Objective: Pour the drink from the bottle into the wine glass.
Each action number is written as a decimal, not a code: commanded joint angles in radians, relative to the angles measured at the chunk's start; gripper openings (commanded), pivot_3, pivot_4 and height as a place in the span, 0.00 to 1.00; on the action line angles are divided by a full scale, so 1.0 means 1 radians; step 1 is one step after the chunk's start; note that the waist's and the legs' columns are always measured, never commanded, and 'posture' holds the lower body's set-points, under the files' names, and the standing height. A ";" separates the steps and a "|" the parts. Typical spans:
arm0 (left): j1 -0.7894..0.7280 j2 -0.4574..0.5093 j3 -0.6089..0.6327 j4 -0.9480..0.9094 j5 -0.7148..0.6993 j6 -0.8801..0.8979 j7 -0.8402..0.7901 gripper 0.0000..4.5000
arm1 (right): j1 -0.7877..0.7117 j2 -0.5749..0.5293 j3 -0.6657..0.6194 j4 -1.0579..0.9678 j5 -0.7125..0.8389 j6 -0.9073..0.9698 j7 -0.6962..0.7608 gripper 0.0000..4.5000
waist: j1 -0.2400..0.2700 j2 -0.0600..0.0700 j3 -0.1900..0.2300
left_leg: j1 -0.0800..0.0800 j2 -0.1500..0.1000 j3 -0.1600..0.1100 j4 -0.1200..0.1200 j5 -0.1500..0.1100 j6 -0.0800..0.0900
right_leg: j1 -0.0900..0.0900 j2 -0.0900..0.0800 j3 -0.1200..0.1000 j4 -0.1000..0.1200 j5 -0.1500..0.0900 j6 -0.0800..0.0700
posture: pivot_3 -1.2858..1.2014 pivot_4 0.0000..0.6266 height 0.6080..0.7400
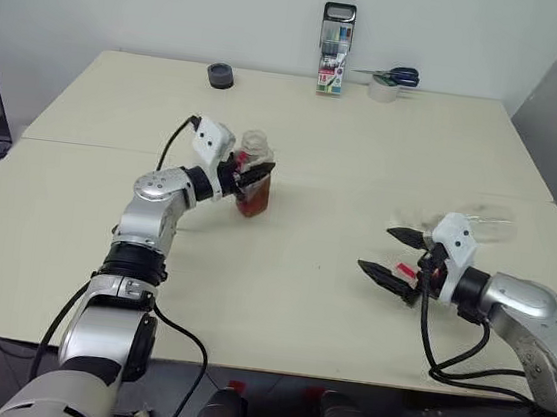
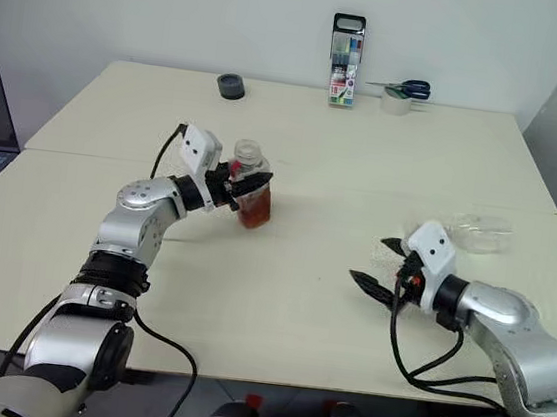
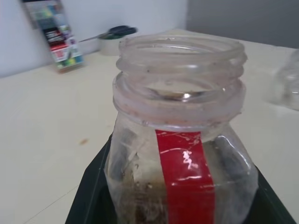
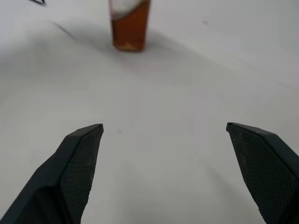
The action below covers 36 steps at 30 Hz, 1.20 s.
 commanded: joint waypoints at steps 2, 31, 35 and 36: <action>-0.033 0.047 0.086 0.040 0.021 -0.031 0.173 0.38 | -0.140 0.056 0.113 0.020 -0.009 0.024 0.001 1.00 | -0.008 0.000 0.000 | 0.000 0.000 0.000 0.000 0.000 0.000 | 0.000 0.000 0.000 0.000 0.000 0.000 | 0.52 0.24 1.00; 0.066 0.045 0.094 0.019 0.040 -0.026 0.360 1.00 | -0.369 0.216 0.266 0.174 -0.135 -0.003 0.014 1.00 | -0.014 0.000 0.000 | 0.001 -0.002 0.001 0.000 0.002 -0.003 | -0.002 -0.003 0.000 0.005 0.000 0.000 | 0.52 0.24 1.00; 0.099 0.035 0.086 0.013 0.049 -0.050 0.355 1.00 | -0.355 0.210 0.274 0.176 -0.149 -0.011 0.011 1.00 | -0.014 0.000 0.000 | 0.001 -0.002 0.001 0.000 0.002 -0.003 | -0.002 -0.003 0.000 0.005 0.000 0.000 | 0.52 0.24 1.00; 0.112 0.033 0.084 0.010 0.052 -0.055 0.355 1.00 | -0.349 0.208 0.276 0.174 -0.154 -0.014 0.009 1.00 | -0.014 0.000 0.000 | 0.001 -0.002 0.001 0.000 0.002 -0.003 | -0.002 -0.003 0.000 0.005 0.000 0.000 | 0.52 0.24 1.00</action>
